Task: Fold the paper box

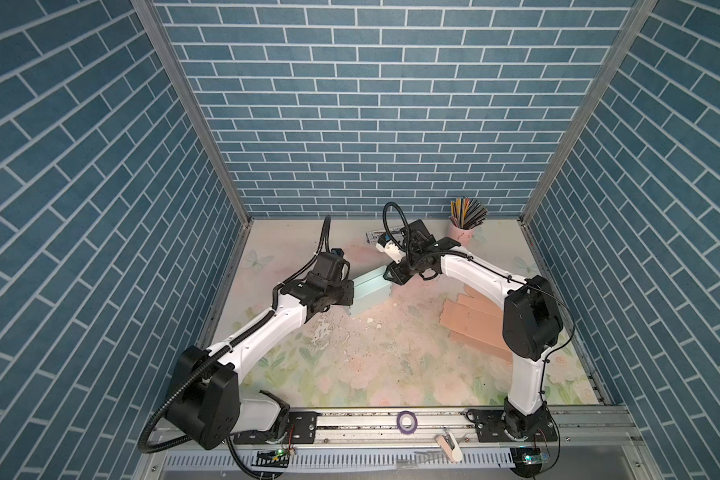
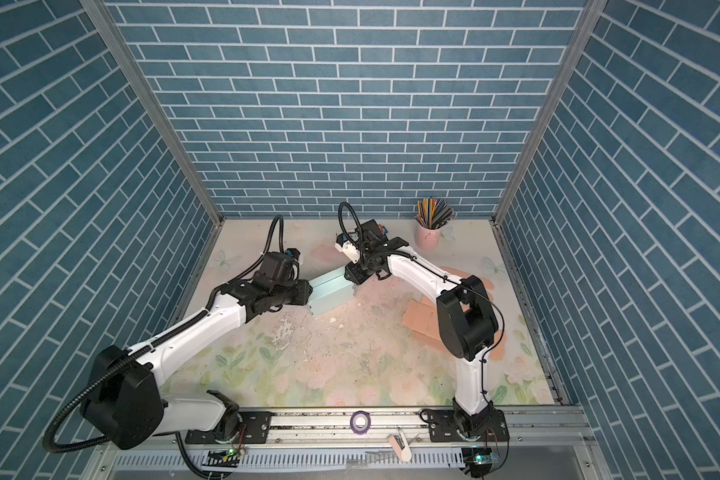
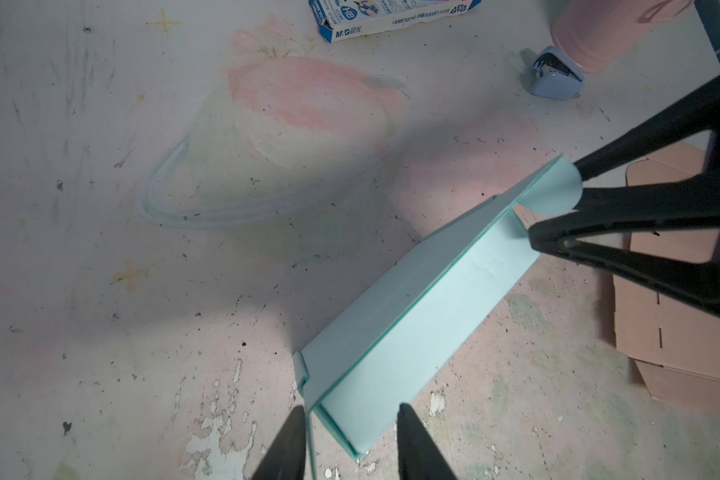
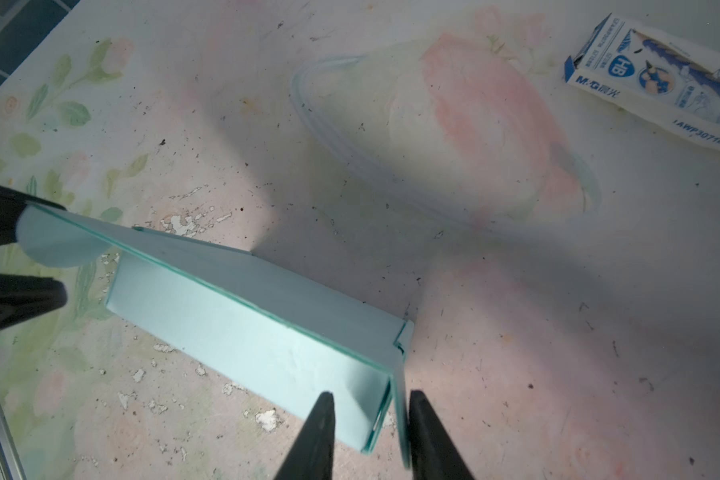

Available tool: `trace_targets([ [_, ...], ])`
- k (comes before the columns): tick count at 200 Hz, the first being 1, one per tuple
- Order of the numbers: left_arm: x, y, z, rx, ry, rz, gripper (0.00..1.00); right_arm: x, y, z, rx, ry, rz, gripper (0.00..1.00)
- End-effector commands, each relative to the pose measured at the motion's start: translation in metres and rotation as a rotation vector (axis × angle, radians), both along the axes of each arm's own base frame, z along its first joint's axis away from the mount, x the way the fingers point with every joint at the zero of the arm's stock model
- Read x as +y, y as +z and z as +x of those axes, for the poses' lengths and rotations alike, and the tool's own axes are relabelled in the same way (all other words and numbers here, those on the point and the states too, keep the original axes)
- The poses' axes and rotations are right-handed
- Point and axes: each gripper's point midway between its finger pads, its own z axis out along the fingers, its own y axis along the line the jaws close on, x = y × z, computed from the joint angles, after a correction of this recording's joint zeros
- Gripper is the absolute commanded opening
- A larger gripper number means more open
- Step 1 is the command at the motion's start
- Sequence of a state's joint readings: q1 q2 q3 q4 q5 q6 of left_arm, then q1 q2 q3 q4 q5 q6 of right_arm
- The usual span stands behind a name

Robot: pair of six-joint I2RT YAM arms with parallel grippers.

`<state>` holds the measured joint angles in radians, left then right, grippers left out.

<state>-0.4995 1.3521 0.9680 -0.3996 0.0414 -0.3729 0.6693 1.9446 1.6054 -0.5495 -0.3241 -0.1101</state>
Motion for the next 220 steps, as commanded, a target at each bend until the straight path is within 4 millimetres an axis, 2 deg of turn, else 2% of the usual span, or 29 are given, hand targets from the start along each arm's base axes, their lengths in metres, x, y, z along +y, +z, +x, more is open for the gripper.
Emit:
trace_targets([
  [1, 0.005, 0.008, 0.005, -0.018, 0.023, 0.02, 0.35, 0.0, 0.016, -0.013, -0.028, 0.023, 0.004, 0.32],
  [61, 0.023, 0.002, -0.004, 0.003, 0.066, 0.084, 0.34, 0.003, 0.018, -0.029, -0.015, -0.007, -0.006, 0.34],
  [142, 0.034, 0.001, -0.016, -0.001, 0.079, 0.109, 0.36, 0.016, 0.024, -0.052, 0.016, -0.02, 0.061, 0.35],
  [185, 0.044, -0.002, -0.022, 0.006, 0.096, 0.113, 0.37, 0.013, 0.021, -0.064, 0.034, -0.033, 0.066, 0.35],
  [220, 0.05, -0.002, -0.028, 0.002, 0.103, 0.119, 0.38, 0.014, 0.027, -0.068, 0.034, -0.042, 0.081, 0.35],
])
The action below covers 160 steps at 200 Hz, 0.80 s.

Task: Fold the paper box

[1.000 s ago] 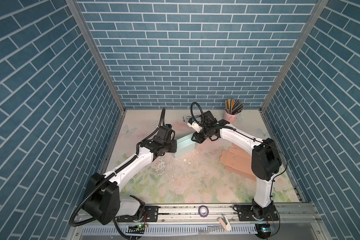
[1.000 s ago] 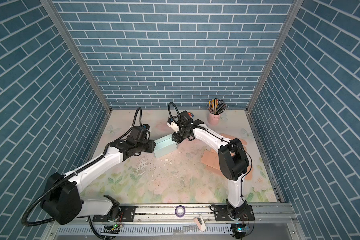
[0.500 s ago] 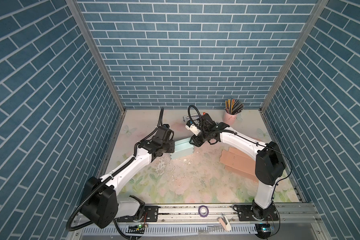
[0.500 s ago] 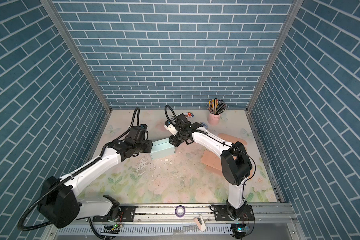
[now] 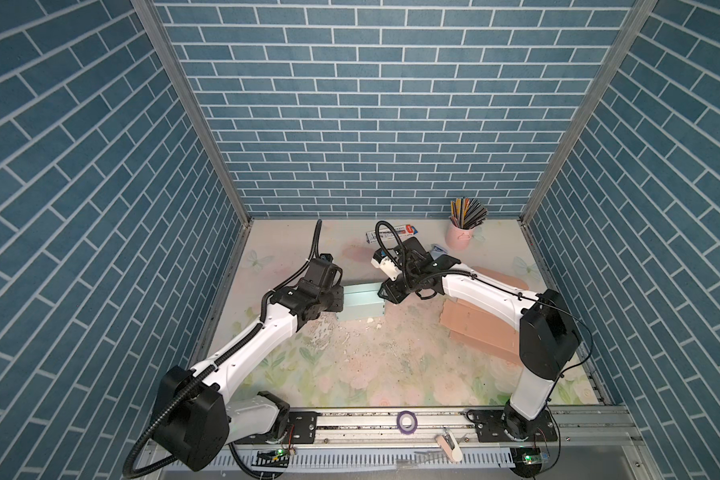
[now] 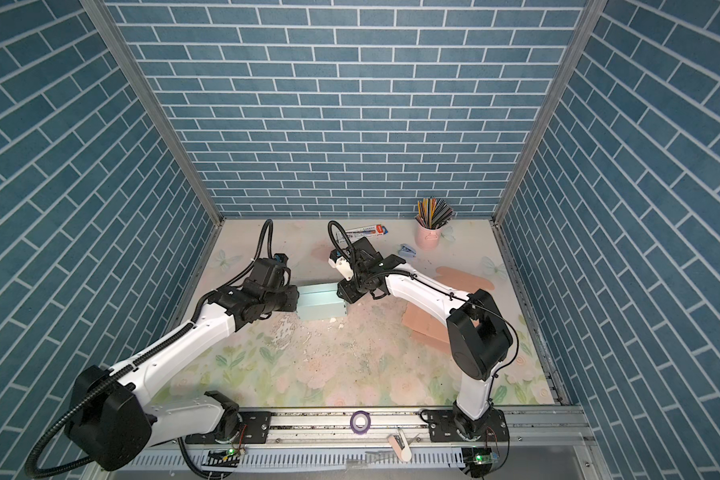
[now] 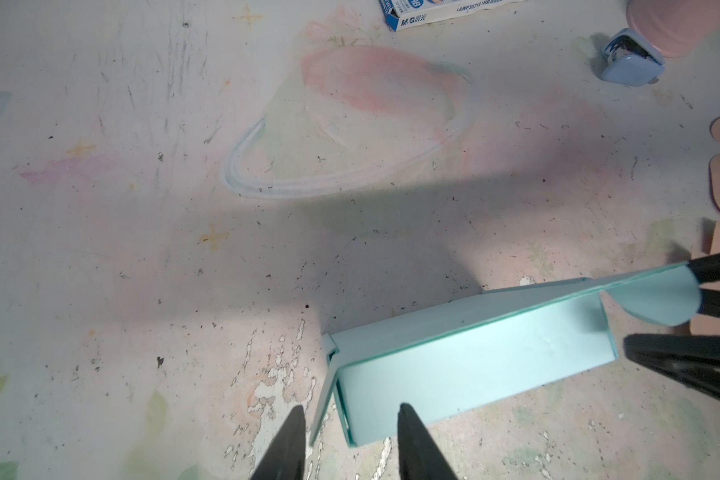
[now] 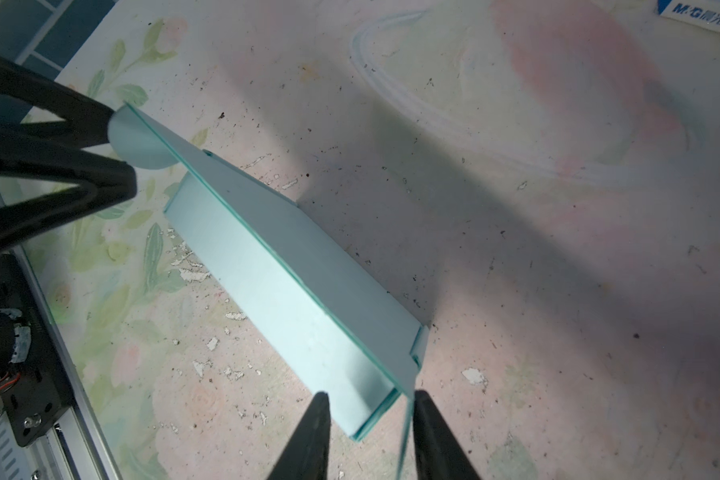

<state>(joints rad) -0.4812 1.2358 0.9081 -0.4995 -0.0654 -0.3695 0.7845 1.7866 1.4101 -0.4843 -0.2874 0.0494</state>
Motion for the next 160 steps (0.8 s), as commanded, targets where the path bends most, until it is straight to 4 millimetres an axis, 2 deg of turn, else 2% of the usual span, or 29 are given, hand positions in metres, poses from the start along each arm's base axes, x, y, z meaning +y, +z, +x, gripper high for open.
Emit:
trace_targets([
  [1, 0.011, -0.001, -0.007, 0.004, 0.02, 0.022, 0.38, 0.004, 0.022, -0.005, -0.019, -0.013, 0.052, 0.35],
  [108, 0.008, 0.002, -0.002, -0.003, -0.005, -0.027, 0.38, -0.005, 0.012, -0.01, 0.02, -0.065, 0.012, 0.35],
  [160, 0.003, -0.004, -0.001, 0.009, -0.019, -0.043, 0.35, -0.006, 0.011, -0.017, 0.033, -0.068, 0.013, 0.35],
])
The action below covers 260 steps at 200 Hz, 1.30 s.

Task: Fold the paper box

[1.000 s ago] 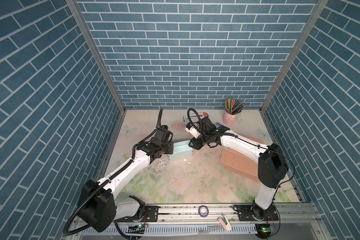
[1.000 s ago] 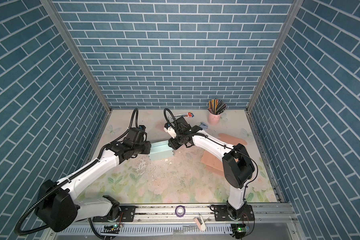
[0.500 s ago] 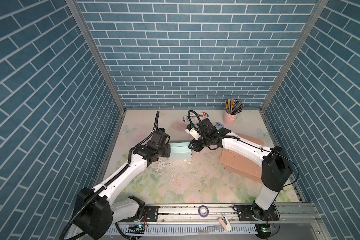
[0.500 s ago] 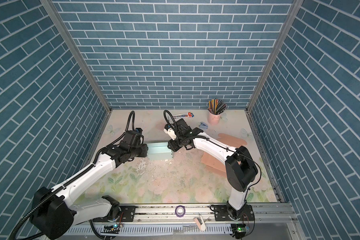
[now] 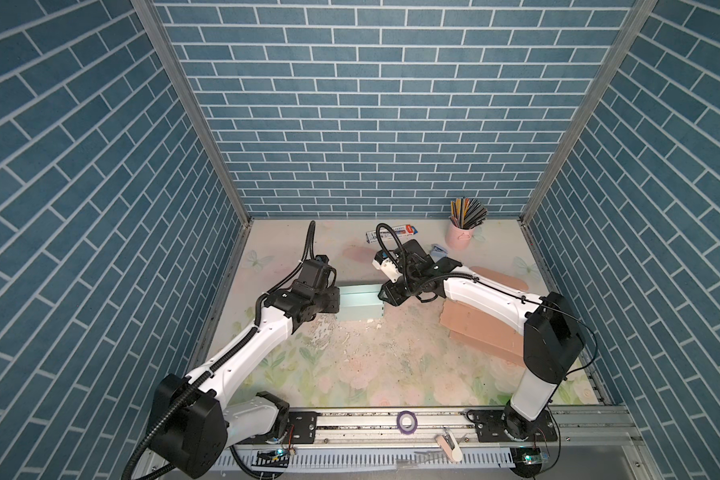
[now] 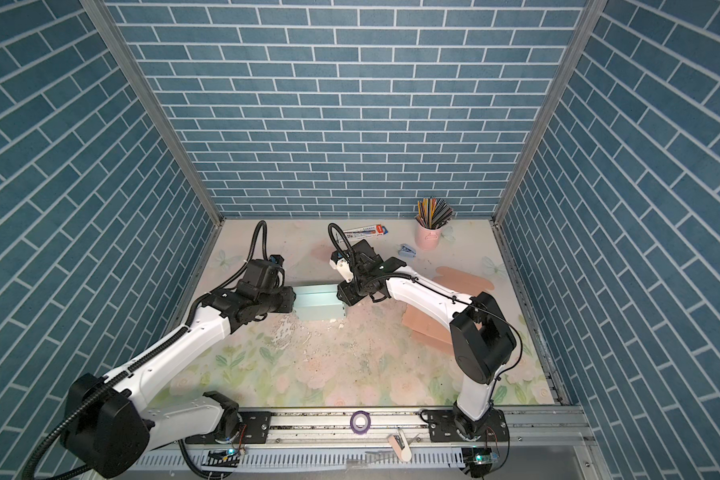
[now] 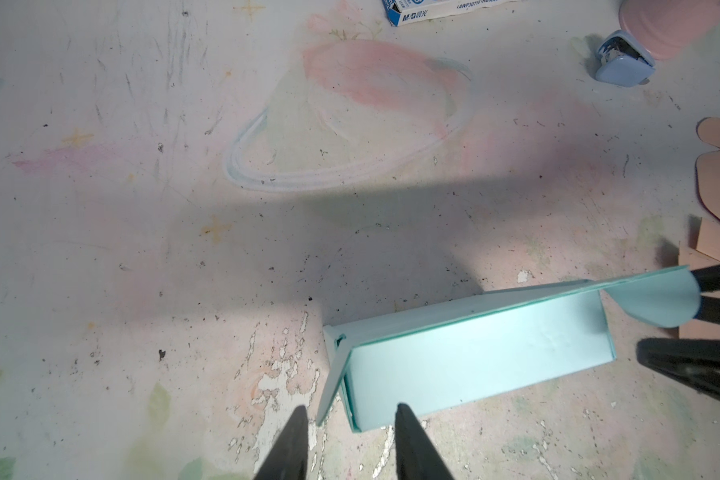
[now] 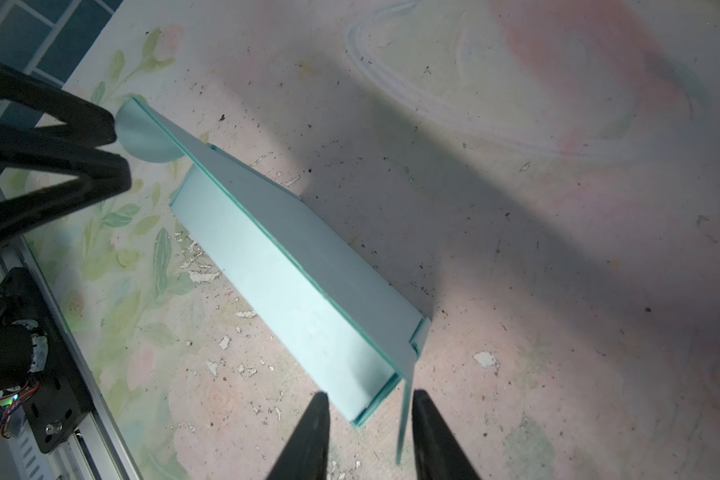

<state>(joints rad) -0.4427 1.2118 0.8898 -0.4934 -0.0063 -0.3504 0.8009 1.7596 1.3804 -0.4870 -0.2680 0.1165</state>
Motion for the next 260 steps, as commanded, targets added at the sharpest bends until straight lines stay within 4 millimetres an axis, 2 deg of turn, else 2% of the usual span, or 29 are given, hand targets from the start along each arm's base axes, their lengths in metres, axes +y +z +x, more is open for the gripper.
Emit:
trace_targets([
  [1, -0.001, -0.004, 0.001, 0.002, -0.006, -0.008, 0.35, -0.003, 0.012, -0.008, 0.002, -0.02, 0.015, 0.35],
  [165, -0.01, -0.011, -0.003, 0.02, -0.022, -0.063, 0.26, 0.011, 0.017, -0.016, -0.005, 0.003, 0.034, 0.34],
  [213, -0.011, -0.013, -0.004, 0.023, -0.022, -0.073, 0.19, 0.015, 0.011, -0.016, 0.008, 0.004, 0.029, 0.33],
  [260, -0.011, -0.017, -0.005, 0.029, -0.019, -0.072, 0.17, 0.017, 0.008, -0.017, 0.015, 0.007, 0.028, 0.32],
])
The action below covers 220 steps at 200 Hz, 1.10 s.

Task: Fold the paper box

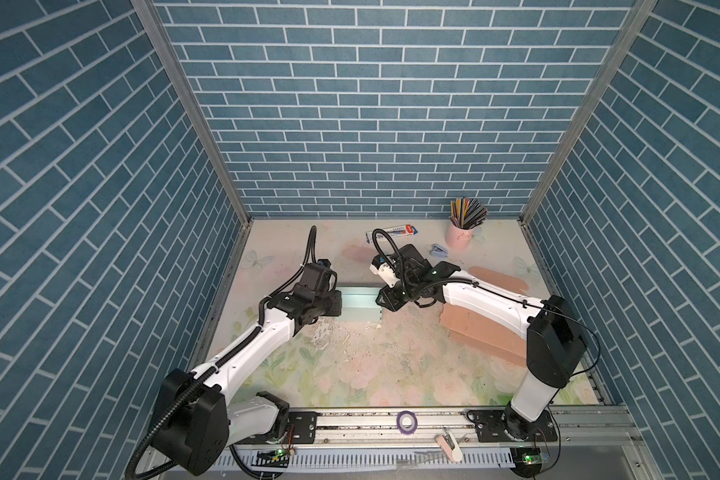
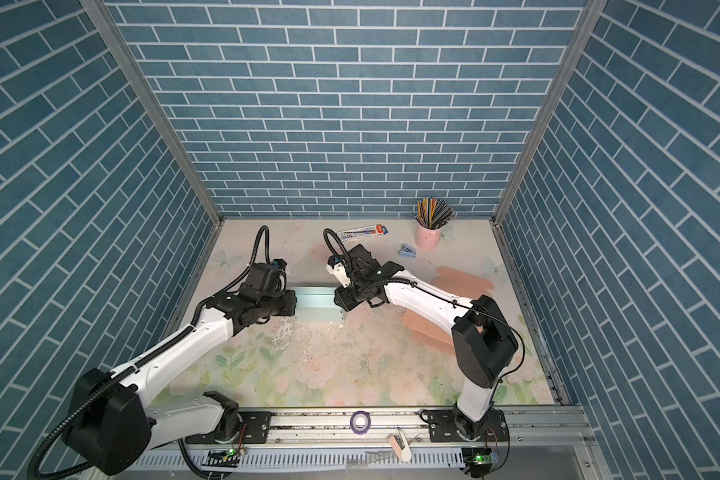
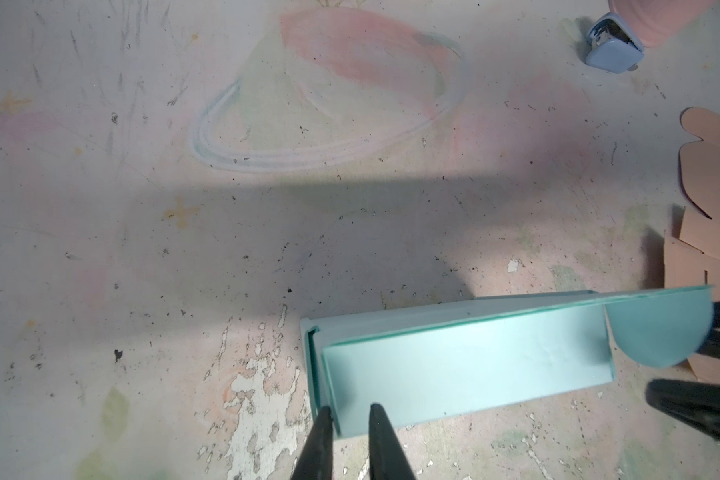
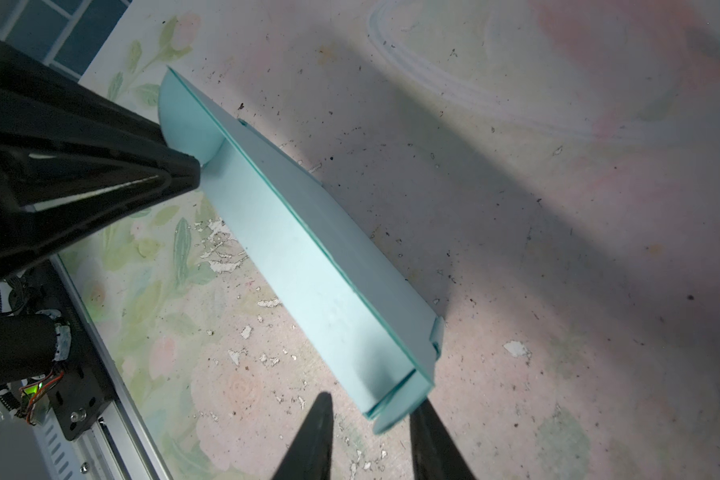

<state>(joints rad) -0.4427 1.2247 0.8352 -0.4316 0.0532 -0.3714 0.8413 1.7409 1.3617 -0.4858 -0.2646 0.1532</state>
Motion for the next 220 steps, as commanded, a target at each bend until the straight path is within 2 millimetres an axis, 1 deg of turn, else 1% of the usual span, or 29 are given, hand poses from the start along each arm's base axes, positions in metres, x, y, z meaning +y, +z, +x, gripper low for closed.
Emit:
trace_targets([
  [1, -0.001, 0.0, -0.001, -0.002, 0.003, -0.021, 0.17, 0.009, 0.007, 0.0, -0.003, -0.003, 0.022, 0.32],
  [93, 0.0, -0.004, -0.002, 0.004, 0.005, -0.013, 0.1, 0.01, -0.002, -0.001, 0.013, -0.002, 0.016, 0.31],
  [170, 0.001, -0.014, -0.004, 0.028, 0.002, 0.005, 0.04, 0.007, -0.009, -0.003, 0.018, -0.001, 0.001, 0.27],
  [184, 0.001, -0.014, -0.005, 0.027, 0.004, 0.005, 0.03, 0.006, -0.007, -0.004, 0.015, -0.002, 0.003, 0.27],
  [203, 0.001, -0.012, -0.005, 0.024, 0.004, 0.0, 0.04, 0.005, -0.003, -0.004, 0.007, -0.002, 0.011, 0.28],
  [216, 0.001, -0.006, -0.007, 0.02, 0.001, -0.005, 0.12, 0.004, 0.0, -0.005, 0.0, -0.003, 0.014, 0.32],
  [220, 0.0, -0.004, -0.007, 0.018, -0.005, -0.005, 0.16, 0.003, 0.001, -0.005, -0.002, -0.004, 0.015, 0.33],
])
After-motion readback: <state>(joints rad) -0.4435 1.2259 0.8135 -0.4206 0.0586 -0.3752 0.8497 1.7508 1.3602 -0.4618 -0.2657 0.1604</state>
